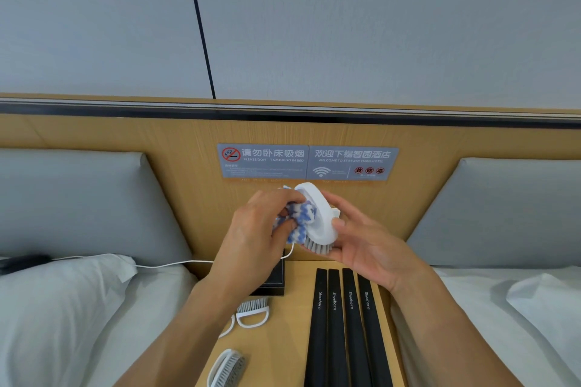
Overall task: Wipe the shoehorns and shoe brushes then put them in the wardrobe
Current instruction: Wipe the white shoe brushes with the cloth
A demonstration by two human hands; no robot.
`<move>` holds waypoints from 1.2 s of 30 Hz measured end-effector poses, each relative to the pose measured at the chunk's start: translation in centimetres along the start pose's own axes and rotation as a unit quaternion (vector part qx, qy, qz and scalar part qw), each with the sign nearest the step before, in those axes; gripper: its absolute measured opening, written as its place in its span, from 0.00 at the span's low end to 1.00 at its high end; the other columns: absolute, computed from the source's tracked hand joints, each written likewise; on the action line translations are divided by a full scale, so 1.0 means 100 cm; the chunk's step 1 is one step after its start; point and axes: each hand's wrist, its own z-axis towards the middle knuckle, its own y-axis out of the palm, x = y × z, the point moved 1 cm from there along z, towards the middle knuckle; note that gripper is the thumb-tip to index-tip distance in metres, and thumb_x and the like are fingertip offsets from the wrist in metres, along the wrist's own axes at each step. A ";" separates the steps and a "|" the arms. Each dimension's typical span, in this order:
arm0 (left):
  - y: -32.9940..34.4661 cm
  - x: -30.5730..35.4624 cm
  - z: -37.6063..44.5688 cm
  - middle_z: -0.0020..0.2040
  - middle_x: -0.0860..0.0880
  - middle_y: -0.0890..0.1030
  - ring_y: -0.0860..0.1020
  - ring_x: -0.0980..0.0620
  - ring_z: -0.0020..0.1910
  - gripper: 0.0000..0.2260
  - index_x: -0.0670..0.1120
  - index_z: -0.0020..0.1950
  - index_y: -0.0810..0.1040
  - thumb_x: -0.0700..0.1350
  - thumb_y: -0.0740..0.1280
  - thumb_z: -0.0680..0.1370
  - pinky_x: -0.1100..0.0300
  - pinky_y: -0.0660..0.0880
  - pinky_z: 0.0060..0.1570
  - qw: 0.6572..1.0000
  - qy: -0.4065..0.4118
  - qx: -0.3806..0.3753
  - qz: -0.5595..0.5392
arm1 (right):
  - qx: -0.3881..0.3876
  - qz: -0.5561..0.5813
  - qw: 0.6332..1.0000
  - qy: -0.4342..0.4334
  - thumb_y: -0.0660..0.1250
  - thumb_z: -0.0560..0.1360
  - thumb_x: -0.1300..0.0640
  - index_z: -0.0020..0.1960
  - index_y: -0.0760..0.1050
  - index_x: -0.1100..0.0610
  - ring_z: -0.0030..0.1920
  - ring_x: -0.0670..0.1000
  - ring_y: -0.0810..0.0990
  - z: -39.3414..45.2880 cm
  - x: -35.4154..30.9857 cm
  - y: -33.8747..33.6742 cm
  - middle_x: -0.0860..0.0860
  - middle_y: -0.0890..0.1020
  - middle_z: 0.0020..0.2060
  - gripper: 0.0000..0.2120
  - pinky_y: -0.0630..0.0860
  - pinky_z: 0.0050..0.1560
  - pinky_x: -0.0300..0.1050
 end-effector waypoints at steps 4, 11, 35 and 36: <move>-0.002 -0.001 0.003 0.48 0.54 0.80 0.77 0.60 0.47 0.13 0.48 0.55 0.79 0.35 0.71 0.73 0.74 0.71 0.47 0.999 -0.007 0.039 0.016 | -0.028 -0.032 0.999 -0.004 0.78 0.69 0.62 0.73 0.71 0.50 0.67 0.65 0.75 -0.001 0.001 0.000 0.62 0.75 0.69 0.35 0.77 0.63 0.58; -0.006 -0.003 0.015 0.50 0.52 0.80 0.74 0.51 0.52 0.10 0.48 0.55 0.83 0.40 0.73 0.74 0.68 0.67 0.51 0.997 0.014 0.061 0.052 | -0.036 -0.040 0.998 -0.036 0.79 0.68 0.61 0.73 0.71 0.52 0.65 0.63 0.77 -0.002 -0.003 0.003 0.61 0.78 0.66 0.36 0.79 0.61 0.55; -0.017 -0.004 0.019 0.51 0.56 0.75 0.76 0.56 0.51 0.16 0.53 0.56 0.84 0.44 0.77 0.70 0.57 0.75 0.50 0.986 -0.002 -0.154 -0.061 | -0.008 -0.128 0.989 -0.068 0.72 0.71 0.68 0.72 0.71 0.50 0.63 0.65 0.78 -0.007 -0.012 0.013 0.66 0.71 0.69 0.32 0.79 0.59 0.60; -0.015 -0.003 0.017 0.51 0.56 0.76 0.77 0.56 0.50 0.17 0.53 0.56 0.84 0.46 0.79 0.68 0.57 0.76 0.50 0.988 -0.013 -0.140 -0.069 | -0.006 -0.125 0.990 -0.066 0.72 0.71 0.67 0.72 0.71 0.50 0.61 0.64 0.79 -0.007 -0.012 0.015 0.67 0.70 0.69 0.32 0.79 0.59 0.60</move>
